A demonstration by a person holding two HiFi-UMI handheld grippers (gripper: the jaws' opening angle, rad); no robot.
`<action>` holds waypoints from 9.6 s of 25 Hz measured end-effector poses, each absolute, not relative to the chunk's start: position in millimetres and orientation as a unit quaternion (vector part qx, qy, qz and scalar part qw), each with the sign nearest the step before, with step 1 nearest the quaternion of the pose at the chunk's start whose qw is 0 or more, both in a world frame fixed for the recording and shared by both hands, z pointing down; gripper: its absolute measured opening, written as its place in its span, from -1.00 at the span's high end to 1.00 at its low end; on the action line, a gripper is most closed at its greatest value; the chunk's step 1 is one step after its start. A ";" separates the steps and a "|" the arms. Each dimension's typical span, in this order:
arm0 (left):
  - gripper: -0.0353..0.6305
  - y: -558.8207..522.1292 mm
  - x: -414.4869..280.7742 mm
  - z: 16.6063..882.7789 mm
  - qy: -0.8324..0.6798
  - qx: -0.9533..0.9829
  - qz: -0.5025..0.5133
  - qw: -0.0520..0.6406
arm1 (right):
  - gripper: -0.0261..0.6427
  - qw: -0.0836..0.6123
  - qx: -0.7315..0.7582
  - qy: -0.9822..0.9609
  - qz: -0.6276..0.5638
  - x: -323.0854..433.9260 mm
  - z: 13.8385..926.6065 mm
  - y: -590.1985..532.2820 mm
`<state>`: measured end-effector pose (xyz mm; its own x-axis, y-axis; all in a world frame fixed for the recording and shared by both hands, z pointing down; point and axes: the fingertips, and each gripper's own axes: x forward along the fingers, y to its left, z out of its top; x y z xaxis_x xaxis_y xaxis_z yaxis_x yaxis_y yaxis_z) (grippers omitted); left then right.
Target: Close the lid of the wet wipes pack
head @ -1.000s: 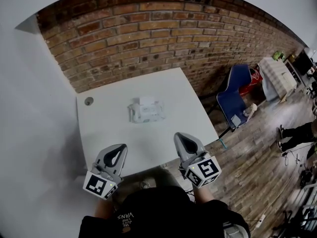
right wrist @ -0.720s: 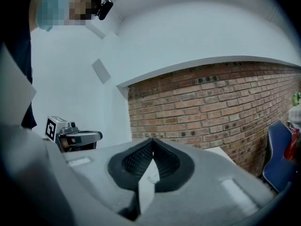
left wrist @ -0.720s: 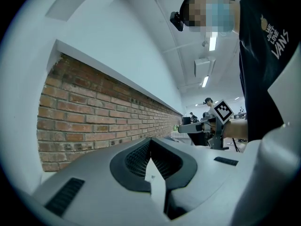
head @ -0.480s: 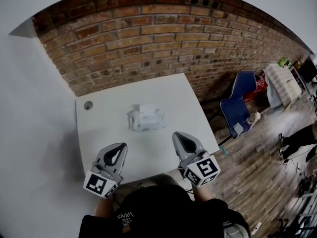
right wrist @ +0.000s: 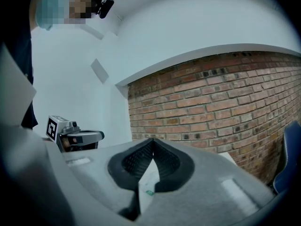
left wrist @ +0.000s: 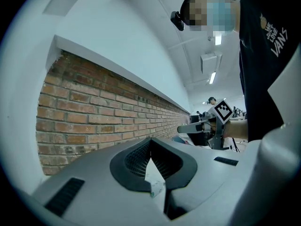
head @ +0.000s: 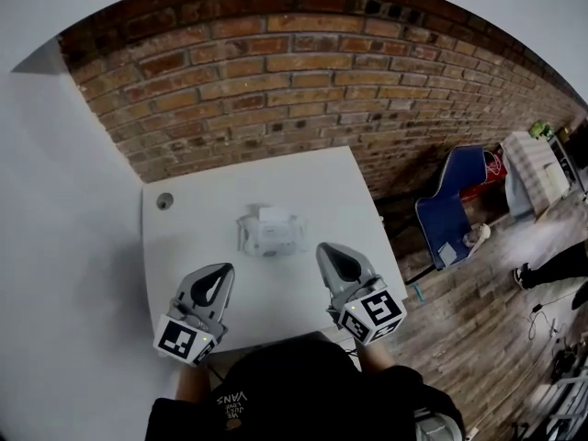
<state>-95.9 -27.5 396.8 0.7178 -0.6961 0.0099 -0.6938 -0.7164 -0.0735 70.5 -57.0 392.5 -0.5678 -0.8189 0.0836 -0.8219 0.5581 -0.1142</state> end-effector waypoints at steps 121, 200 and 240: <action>0.90 -169.5 -55.7 641.1 0.373 -0.890 -0.185 -0.184 | 0.93 0.157 0.372 -0.889 0.216 28.8 588.8 -260.1; 0.90 -156.4 -56.7 644.1 0.371 -0.888 -0.184 -0.197 | 0.93 0.243 0.307 -0.892 0.227 -7.7 621.9 -185.4; 0.90 -155.9 -56.4 649.0 0.370 -0.887 -0.184 -0.205 | 0.93 0.281 0.299 -0.890 0.199 -12.8 642.0 -184.3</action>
<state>-56.4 -155.9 649.0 0.6589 -0.5810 0.4779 -0.7318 -0.6422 0.2283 -12.8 -184.3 642.0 -0.6636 -0.4204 0.6188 -0.6437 0.7423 -0.1861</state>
